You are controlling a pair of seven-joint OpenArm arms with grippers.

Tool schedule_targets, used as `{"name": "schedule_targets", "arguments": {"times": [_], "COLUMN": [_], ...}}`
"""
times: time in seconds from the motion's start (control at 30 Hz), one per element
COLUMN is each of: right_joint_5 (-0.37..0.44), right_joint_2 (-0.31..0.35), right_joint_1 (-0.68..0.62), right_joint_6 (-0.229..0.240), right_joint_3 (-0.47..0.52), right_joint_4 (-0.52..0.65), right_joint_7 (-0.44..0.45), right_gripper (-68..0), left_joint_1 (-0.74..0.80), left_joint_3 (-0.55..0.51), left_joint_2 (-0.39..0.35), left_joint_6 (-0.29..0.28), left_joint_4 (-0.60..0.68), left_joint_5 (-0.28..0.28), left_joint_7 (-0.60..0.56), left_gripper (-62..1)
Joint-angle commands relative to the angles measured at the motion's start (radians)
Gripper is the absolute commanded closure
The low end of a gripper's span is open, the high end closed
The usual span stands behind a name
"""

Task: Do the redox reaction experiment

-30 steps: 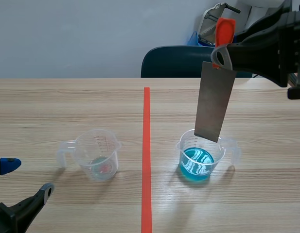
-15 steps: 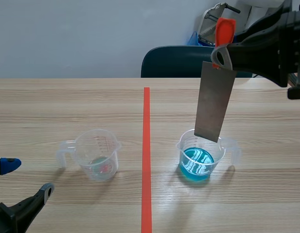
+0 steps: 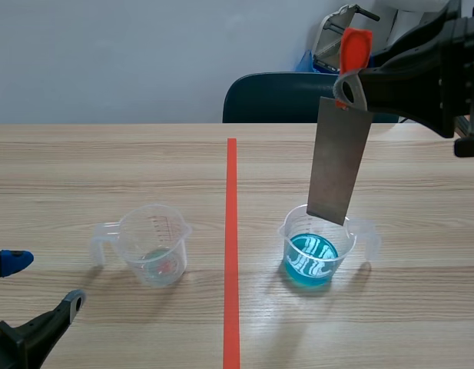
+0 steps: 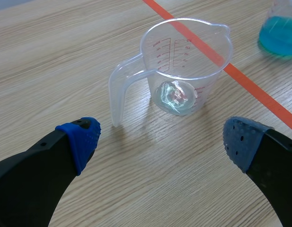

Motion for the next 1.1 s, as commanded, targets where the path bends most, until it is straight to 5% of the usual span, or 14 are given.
{"name": "schedule_targets", "arguments": {"times": [0.0, 0.37, 1.07], "right_joint_5": [0.019, 0.017, -0.122], "right_joint_2": [0.003, -0.009, -0.341], "right_joint_1": [0.020, 0.152, 0.463], "right_joint_6": [0.008, 0.008, -0.012], "right_joint_3": [0.007, -0.105, -0.525], "right_joint_4": [0.009, 0.009, -0.012], "right_joint_7": [0.023, 0.024, -0.106], "right_gripper": [-0.6, -0.6, -0.6], "left_joint_1": [-0.003, -0.003, -0.003], "left_joint_3": [-0.008, -0.008, -0.008], "left_joint_2": [0.005, 0.008, 0.007], "left_joint_6": [0.002, 0.002, 0.006], "left_joint_4": [0.013, 0.013, 0.013], "left_joint_5": [0.000, 0.000, 0.001], "left_joint_7": [-0.014, -0.015, -0.015], "left_gripper": [-55.5, -55.5, -55.5]}}
